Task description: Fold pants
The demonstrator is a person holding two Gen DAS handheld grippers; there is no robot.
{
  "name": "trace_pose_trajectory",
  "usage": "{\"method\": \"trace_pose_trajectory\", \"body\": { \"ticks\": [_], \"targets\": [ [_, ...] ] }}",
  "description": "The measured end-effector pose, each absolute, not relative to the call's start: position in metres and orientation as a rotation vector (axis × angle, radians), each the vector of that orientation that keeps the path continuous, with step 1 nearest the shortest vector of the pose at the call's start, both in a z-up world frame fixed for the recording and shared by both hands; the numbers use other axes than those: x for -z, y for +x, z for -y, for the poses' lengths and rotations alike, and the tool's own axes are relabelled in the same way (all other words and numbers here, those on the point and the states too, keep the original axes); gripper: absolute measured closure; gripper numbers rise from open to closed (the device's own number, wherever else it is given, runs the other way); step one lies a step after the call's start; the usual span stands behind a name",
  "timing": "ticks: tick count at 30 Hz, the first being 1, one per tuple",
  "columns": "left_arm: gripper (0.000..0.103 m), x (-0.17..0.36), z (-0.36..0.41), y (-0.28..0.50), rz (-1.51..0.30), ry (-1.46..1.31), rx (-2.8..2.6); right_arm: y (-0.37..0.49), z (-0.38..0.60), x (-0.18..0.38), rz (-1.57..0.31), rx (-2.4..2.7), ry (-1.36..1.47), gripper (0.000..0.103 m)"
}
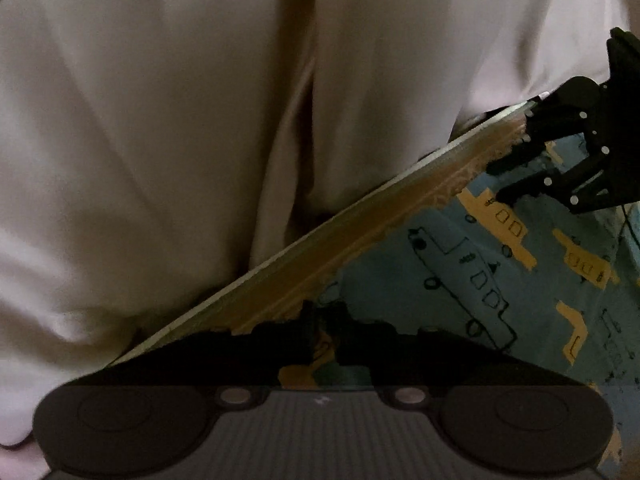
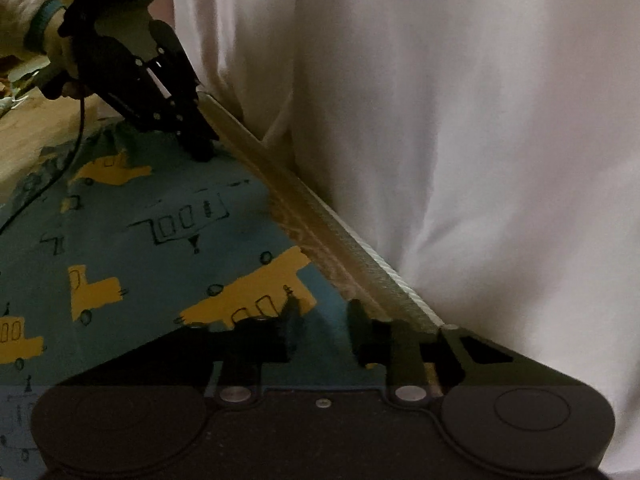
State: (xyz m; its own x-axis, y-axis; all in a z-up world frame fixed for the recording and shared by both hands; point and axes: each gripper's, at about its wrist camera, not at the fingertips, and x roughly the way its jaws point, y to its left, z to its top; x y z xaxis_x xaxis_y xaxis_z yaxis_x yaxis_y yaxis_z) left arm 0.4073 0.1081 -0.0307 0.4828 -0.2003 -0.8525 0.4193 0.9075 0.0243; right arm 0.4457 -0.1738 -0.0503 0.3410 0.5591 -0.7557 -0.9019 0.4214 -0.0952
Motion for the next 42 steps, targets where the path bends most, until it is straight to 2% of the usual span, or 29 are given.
{"method": "trace_pose_trajectory", "body": {
  "ticks": [1, 2, 6, 14, 20, 22, 23, 24, 26, 35, 39, 42],
  "targets": [
    [0.097, 0.030, -0.108, 0.407, -0.991, 0.239, 0.371, 0.444, 0.174, 0.050, -0.700, -1.006, -0.566, 0.095],
    [0.099, 0.028, -0.108, 0.405, -0.977, 0.233, 0.361, 0.443, 0.174, 0.051, -0.690, -0.990, -0.572, 0.103],
    [0.100, 0.022, -0.109, 0.401, -0.905, 0.235, 0.292, 0.441, 0.169, 0.048, -0.670, -0.933, -0.578, 0.103],
    [0.100, -0.003, -0.117, 0.401, -0.738, 0.253, 0.122, 0.461, 0.151, 0.020, -0.502, -0.749, -0.568, 0.103],
    [0.099, 0.015, -0.113, 0.414, -0.778, 0.284, 0.098, 0.474, 0.126, 0.032, -0.515, -0.704, -0.632, 0.103],
    [0.089, 0.018, -0.116, 0.416, -0.782, 0.281, 0.113, 0.475, 0.125, 0.035, -0.522, -0.703, -0.634, 0.103],
    [0.075, 0.017, -0.121, 0.415, -0.777, 0.271, 0.121, 0.475, 0.125, 0.037, -0.521, -0.702, -0.634, 0.103],
    [0.052, 0.014, -0.128, 0.413, -0.771, 0.258, 0.129, 0.476, 0.125, 0.037, -0.521, -0.703, -0.632, 0.103],
    [0.039, 0.009, -0.137, 0.407, -0.735, 0.225, 0.127, 0.477, 0.127, 0.036, -0.523, -0.705, -0.628, 0.103],
    [0.038, 0.010, -0.191, 0.385, -0.766, 0.140, 0.240, 0.471, 0.128, 0.033, -0.506, -0.709, -0.633, 0.103],
    [0.030, 0.016, -0.201, 0.385, -0.776, 0.043, 0.267, 0.461, 0.138, 0.031, -0.515, -0.708, -0.647, 0.103],
    [0.030, 0.013, -0.207, 0.389, -0.763, -0.017, 0.277, 0.454, 0.148, 0.034, -0.550, -0.705, -0.664, 0.103]
  ]
}}
